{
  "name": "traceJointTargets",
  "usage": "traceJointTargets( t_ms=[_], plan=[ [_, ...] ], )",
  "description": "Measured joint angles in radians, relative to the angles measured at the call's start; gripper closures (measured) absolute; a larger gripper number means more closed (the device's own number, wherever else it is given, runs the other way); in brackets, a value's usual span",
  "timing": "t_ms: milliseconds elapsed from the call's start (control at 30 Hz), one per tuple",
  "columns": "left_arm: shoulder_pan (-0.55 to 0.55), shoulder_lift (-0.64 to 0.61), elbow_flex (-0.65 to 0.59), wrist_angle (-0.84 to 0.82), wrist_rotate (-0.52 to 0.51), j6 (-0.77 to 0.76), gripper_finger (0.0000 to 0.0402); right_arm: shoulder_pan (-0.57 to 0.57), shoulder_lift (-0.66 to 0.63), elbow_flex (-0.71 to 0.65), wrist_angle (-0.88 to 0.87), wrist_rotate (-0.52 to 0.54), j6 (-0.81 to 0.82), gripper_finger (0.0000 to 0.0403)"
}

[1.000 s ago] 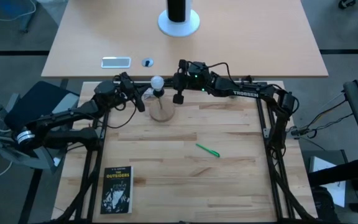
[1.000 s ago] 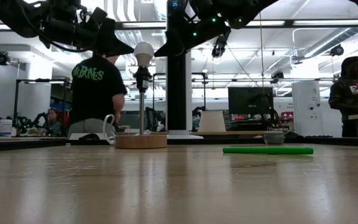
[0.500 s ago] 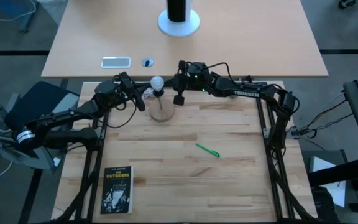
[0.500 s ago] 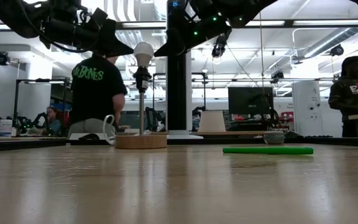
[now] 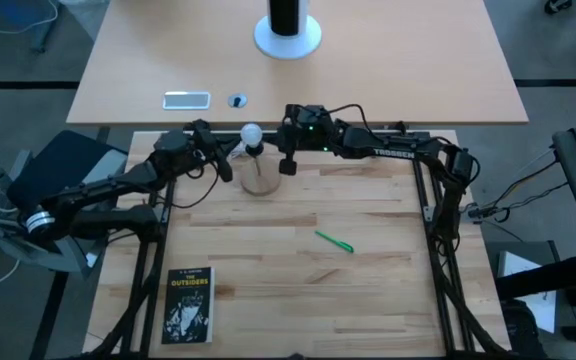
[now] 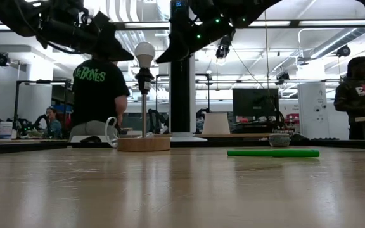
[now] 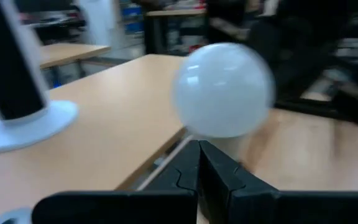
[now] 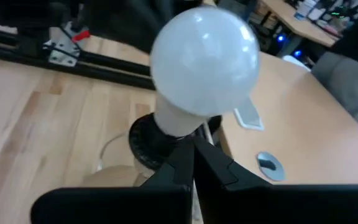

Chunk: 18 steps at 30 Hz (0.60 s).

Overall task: Screw lightbulb
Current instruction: Insert the lightbulb into the lamp

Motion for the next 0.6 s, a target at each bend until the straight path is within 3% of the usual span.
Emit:
traceJointTargets(
  t_ms=[167, 600],
  plan=[
    [0.000, -0.011, 0.000, 0.029, 0.152, 0.008, 0.0401, -0.013, 0.000, 0.000, 0.044, 0.035, -0.005, 0.0403],
    [0.000, 0.026, 0.000, 0.083, 0.094, 0.008, 0.0401, -0.013, 0.000, 0.000, 0.068, -0.031, -0.031, 0.0403]
  ],
)
